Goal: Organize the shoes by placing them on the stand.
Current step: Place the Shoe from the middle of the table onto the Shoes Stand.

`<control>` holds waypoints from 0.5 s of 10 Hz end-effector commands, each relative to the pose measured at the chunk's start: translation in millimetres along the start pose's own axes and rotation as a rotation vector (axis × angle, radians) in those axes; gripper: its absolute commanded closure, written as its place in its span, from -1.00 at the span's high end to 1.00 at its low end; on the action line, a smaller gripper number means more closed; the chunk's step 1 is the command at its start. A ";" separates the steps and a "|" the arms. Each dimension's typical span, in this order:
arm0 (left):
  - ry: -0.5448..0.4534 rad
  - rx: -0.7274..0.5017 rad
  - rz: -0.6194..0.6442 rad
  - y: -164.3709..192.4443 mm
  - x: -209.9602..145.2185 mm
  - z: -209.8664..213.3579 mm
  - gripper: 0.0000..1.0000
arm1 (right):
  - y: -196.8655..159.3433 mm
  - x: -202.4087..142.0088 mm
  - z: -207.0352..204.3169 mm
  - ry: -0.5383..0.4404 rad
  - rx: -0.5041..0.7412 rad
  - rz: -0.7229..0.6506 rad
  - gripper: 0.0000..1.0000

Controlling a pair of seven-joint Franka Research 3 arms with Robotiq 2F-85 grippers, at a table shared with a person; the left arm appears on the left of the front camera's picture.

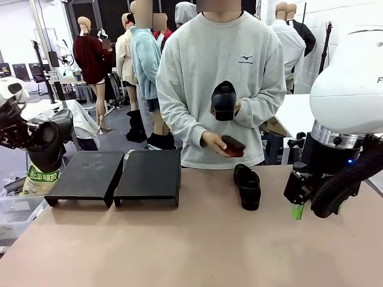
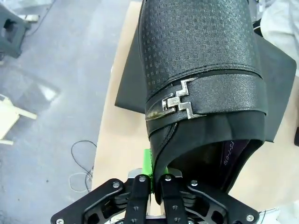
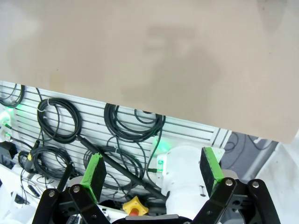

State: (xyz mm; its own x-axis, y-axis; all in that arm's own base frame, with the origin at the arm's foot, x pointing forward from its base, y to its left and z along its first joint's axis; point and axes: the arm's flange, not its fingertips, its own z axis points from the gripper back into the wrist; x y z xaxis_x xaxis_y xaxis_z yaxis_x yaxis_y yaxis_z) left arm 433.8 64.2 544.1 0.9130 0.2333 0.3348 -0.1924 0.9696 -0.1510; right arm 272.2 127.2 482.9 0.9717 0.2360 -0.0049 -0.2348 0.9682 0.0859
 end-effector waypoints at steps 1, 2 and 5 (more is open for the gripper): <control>-0.014 0.012 -0.018 -2.4 -0.8 5.4 -1.00 | 3.1 -0.5 -1.0 0.002 0.013 -0.012 1.00; -0.014 0.012 -0.018 -2.4 -0.8 5.4 -1.00 | 3.1 -0.5 -1.0 0.002 0.013 -0.012 1.00; -0.011 0.047 -0.017 2.3 7.0 -14.9 -1.00 | 3.1 -0.5 -1.0 0.002 0.013 -0.012 1.00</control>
State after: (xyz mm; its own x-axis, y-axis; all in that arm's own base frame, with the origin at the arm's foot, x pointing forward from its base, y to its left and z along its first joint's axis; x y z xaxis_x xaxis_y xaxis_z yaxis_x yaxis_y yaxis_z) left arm 436.7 60.8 536.9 0.9188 0.2240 0.3249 -0.1884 0.9724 -0.1377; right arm 272.2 127.2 482.9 0.9717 0.2360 -0.0049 -0.2348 0.9682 0.0859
